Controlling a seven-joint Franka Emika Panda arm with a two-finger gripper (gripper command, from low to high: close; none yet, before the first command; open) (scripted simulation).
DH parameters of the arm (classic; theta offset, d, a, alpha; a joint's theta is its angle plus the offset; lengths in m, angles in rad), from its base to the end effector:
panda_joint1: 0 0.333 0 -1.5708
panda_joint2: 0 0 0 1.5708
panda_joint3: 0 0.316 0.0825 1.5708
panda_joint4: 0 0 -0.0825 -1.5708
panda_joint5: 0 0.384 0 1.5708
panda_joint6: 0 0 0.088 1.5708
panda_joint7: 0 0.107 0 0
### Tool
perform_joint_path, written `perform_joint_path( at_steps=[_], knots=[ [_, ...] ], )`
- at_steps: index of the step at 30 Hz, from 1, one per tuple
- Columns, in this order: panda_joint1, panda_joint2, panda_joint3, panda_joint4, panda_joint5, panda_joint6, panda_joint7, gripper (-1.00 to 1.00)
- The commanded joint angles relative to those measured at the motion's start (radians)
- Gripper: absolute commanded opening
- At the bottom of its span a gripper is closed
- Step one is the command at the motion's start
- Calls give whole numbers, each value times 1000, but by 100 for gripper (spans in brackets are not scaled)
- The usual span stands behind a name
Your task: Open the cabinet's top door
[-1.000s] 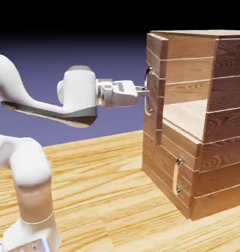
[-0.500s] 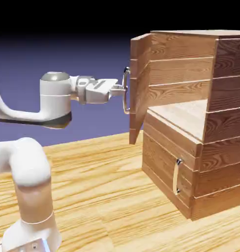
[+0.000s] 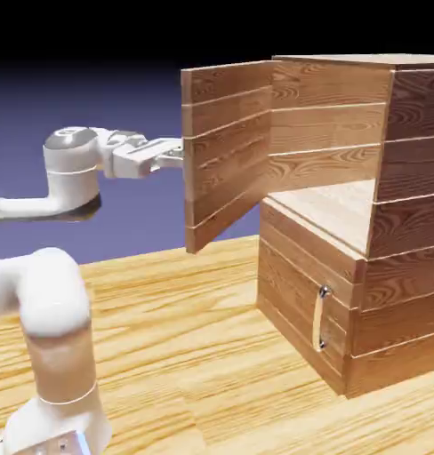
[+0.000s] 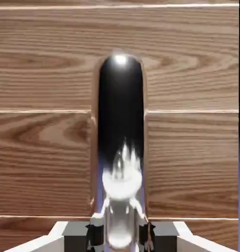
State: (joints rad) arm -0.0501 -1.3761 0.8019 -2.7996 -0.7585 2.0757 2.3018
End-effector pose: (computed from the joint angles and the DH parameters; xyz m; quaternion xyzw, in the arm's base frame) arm 0.2031 0.1793 0.5312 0.4786 -0.5218 0.7056 0.0303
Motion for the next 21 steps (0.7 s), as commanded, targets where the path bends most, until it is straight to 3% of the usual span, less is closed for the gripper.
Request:
perform_joint_path(
  at_steps=[1,6,21],
  knots=[
    [-4,10,27,25,19,-45,1,-100],
    [-137,-126,136,61,231,-27,-137,-100],
    [-452,-74,392,588,405,-612,-170,-100]
  ],
)
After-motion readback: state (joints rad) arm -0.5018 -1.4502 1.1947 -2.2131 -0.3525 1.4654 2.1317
